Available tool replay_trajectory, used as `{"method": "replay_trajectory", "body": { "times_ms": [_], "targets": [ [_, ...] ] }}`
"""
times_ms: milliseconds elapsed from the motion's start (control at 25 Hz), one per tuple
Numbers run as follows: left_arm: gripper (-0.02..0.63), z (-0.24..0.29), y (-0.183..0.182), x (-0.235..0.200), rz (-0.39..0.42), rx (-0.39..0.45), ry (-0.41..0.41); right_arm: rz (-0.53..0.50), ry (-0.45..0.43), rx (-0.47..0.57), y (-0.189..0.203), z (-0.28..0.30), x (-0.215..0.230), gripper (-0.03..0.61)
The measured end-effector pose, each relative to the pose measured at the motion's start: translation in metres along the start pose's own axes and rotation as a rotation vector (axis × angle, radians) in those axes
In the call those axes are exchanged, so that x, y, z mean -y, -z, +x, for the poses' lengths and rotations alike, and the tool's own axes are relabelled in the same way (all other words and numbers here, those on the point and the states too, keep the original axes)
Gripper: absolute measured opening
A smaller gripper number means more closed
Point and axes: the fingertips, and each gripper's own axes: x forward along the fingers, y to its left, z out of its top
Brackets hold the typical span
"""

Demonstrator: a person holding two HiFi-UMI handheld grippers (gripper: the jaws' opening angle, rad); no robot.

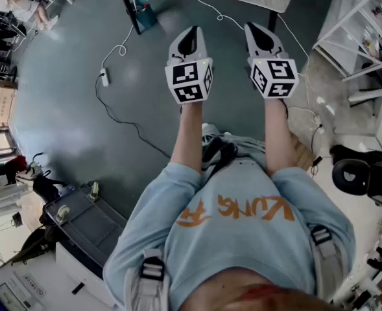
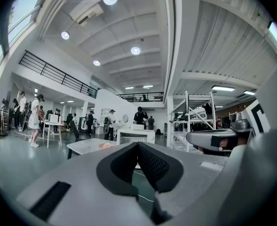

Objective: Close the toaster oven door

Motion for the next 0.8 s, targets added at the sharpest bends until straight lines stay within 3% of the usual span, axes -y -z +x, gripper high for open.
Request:
{"method": "replay_trajectory", "body": {
  "times_ms": [200,320,560,800],
  "targets": [
    [0.002,0.003,-0.003,0.002,-0.01,0.005,-0.009,-0.022,-0.022,0.041,-0.009,-0.009,0.006,-0.003],
    [0.002,0.002,-0.005,-0.007,-0.03,0.006,-0.043,0.028,-0.01,0.076,-0.015,-0.015,0.019,-0.003],
    [0.002,-0.001,-0.004,0.001,0.007,-0.002,-0.043,0.092,-0.015,0.1,-0.019,-0.015,0.035,-0.002],
    [0.002,0.001,0.002,-0.013,0.013,-0.021,-0.058,0.102,-0.092,0.131,-0.025,0.0,0.017,-0.002]
  ]
}}
